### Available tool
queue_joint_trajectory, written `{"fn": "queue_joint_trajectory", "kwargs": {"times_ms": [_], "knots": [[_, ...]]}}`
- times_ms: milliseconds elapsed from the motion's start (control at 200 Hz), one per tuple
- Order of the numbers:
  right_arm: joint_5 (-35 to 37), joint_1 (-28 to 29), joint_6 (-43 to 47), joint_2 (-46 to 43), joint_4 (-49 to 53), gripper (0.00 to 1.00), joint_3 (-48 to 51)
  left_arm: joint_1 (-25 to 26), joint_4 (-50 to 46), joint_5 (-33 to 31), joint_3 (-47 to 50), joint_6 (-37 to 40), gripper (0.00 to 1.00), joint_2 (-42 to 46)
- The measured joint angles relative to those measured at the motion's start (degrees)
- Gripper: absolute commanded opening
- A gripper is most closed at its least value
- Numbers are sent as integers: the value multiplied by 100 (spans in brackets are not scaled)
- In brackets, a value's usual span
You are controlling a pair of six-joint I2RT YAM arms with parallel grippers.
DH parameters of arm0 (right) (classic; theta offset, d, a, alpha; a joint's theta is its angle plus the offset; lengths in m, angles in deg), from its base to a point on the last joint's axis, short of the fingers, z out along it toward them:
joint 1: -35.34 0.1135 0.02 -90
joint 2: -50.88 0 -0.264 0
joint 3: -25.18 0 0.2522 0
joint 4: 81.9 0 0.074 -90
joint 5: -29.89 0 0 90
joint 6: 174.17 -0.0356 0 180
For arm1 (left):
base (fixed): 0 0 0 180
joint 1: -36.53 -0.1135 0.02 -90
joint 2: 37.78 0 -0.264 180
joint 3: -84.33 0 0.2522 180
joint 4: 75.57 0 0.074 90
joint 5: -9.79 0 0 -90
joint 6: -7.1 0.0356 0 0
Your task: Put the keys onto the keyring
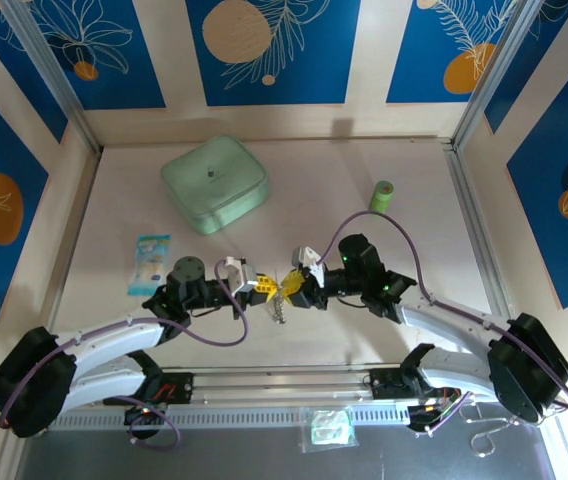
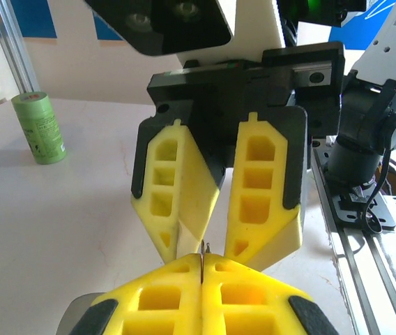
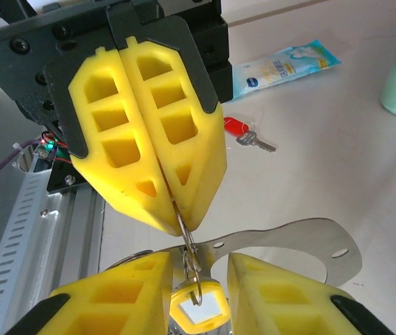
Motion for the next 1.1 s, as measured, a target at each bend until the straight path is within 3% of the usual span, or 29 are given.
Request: {"fn": "queue_joint_trajectory", "kwargs": {"times_ms": [170,375,410,575,645,925,1100], "knots": [[-42,4,-61,96,-166,20,-2,0,0,2,0,0,0,0],[-173,37,-87,146,-227,0,-4,-2,-11,-35,0,0,0,0],[-186,37,-107,146,-199,0,-7,-2,-28,-59,0,0,0,7],[-175,42,151,140,243,0,-225,17,-402,-179,-63,258,26,173],[-151,42,334,138,599,0,-387,24,-796,-212,-199,476,32,282],[262,203,1300,153,2256,0,-1314,42,-2669,-289,-962,1523,32,525],[636,407,1799,348,3077,0,-1834,42,-3268,-306,-1187,1893,27,485]]}}
